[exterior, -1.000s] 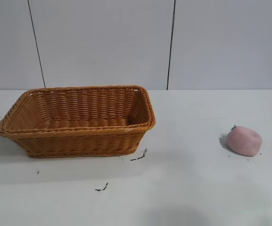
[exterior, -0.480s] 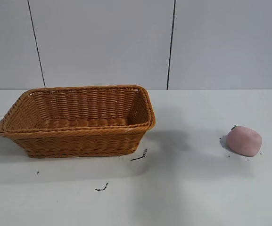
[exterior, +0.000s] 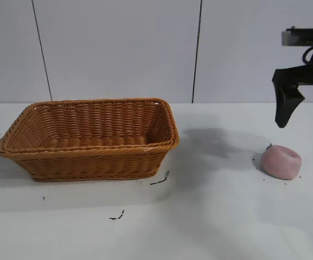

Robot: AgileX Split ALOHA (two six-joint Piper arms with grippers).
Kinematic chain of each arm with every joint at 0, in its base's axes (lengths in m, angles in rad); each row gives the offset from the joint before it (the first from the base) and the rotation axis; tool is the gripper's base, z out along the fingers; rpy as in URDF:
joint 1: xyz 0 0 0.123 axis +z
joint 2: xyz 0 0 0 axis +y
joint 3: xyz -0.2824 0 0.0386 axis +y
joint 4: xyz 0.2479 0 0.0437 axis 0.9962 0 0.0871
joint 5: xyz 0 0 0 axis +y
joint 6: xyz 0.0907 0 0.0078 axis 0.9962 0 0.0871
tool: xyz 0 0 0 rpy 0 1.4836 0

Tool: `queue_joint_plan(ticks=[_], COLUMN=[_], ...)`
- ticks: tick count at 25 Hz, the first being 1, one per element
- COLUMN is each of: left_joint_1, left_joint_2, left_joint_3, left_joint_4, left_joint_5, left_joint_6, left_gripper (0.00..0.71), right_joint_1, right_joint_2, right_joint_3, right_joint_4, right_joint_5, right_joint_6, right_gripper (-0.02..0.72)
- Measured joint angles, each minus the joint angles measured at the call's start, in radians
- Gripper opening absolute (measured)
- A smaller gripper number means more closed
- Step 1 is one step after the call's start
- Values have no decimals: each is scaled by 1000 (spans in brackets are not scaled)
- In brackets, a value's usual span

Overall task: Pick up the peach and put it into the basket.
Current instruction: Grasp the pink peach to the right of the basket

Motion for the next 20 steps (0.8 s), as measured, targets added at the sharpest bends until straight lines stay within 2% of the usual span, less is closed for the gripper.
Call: queue_joint_plan(ticks=[8, 15, 17, 20], left_joint_1=[0, 0, 0, 0], left_joint_2=[0, 0, 0, 0], left_joint_3=[0, 0, 0, 0], left_joint_4=[0, 0, 0, 0], left_joint_5=[0, 0, 0, 0], left_joint_6=[0, 0, 0, 0], left_gripper=[692, 692, 692, 692], right_joint_1=[0, 0, 0, 0], right_joint_2=[89, 103, 103, 103], right_joint_3=[-6, -15, -15, -15], right_joint_4=[9, 32, 33, 35], right_joint_5=[-130, -136, -120, -93], right_joint_6=[-8, -11, -11, -14], right_gripper=[689, 688, 638, 433])
